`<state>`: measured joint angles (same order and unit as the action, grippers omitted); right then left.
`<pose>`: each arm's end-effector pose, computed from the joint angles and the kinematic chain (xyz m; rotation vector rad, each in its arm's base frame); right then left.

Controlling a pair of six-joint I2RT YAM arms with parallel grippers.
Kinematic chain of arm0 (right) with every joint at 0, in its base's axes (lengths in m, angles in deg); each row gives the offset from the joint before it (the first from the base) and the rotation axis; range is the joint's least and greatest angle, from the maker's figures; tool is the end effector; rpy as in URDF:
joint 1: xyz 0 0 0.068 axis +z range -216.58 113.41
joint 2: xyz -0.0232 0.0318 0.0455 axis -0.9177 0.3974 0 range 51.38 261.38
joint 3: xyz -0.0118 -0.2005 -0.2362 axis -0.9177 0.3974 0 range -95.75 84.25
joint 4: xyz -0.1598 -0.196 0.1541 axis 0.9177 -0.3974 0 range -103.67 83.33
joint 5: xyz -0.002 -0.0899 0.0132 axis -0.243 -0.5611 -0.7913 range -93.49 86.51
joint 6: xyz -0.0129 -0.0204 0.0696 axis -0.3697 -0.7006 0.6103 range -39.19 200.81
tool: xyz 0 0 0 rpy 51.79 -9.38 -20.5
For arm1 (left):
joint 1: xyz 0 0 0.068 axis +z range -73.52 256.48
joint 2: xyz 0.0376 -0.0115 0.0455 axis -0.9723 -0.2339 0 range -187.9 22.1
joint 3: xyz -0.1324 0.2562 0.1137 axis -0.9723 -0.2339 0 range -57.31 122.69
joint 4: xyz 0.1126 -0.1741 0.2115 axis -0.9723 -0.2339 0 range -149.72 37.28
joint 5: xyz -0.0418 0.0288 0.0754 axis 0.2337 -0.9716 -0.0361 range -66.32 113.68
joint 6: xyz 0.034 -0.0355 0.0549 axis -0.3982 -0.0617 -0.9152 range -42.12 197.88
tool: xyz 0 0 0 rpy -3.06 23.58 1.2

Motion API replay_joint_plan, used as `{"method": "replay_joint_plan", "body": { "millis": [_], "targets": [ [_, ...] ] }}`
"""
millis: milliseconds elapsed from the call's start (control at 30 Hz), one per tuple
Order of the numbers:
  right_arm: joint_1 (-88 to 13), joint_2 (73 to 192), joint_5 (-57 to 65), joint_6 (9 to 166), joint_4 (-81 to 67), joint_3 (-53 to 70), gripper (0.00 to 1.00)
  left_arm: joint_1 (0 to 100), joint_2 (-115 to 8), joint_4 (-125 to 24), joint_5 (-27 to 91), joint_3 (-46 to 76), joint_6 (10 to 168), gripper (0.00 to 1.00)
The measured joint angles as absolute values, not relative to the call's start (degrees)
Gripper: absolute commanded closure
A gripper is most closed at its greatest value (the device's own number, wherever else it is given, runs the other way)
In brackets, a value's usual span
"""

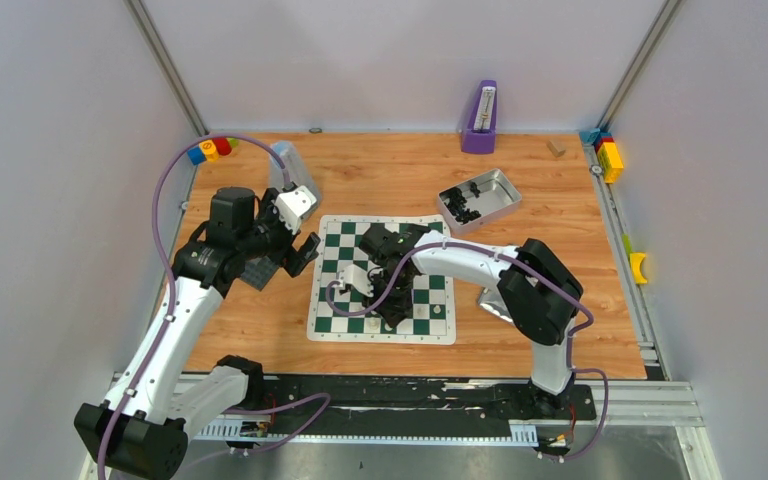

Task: Set up the chess pieces on the board
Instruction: Place the chess piece on the chessboard, then pick up the chess piece from the storage box.

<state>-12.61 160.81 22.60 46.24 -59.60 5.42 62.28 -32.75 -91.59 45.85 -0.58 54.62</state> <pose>0.2182 0.3460 0.1784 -2.1398 2.1378 0.7193 0.2175 -0.0791 0.3510 0.8980 1.9882 -0.3385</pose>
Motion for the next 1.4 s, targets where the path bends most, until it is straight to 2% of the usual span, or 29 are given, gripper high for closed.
{"method": "replay_joint_plan", "body": {
  "millis": [167, 233, 333, 433, 733, 867, 1000, 1200, 1400],
  "targets": [
    [-12.61, 160.92, 22.71, 46.24, -59.6, 5.16, 0.82, 62.28, -32.75, -91.59, 45.85, -0.58, 54.6, 0.0],
    [-12.61, 160.92, 22.67, 46.33, -59.6, 5.14, 0.75, 62.28, -32.75, -91.59, 45.85, -0.58, 54.6, 0.0],
    [-12.61, 160.92, 22.58, 46.7, -59.6, 5.12, 0.59, 62.28, -32.75, -91.59, 45.85, -0.58, 54.6, 0.0],
    [-12.61, 160.92, 22.4, 46.81, -59.6, 5.1, 0.55, 62.28, -32.75, -91.59, 45.85, -0.58, 54.57, 0.0],
    [-13.07, 160.18, 22.08, 47.1, -60.01, 4.79, 0.54, 62.28, -32.75, -91.59, 45.81, -0.58, 54.42, 0.0],
    [-15.49, 155.24, 22.75, 47.73, -60.36, 5.49, 0.55, 62.28, -32.75, -91.59, 45.81, -0.58, 54.38, 0.0],
    [-22.47, 147.43, 24.5, 48.85, -60.25, 8.68, 0.55, 62.28, -32.77, -91.59, 45.85, -0.58, 54.42, 0.0],
    [-40.48, 137.2, 26.12, 50.42, -58.7, 16.99, 0.59, 62.28, -34.0, -91.59, 46.58, -0.58, 54.55, 0.0],
    [-59.97, 132.57, 25.27, 50.75, -56.45, 25.51, 0.61, 62.28, -35.29, -91.57, 47.8, -0.58, 54.62, 0.0]
  ]
}}
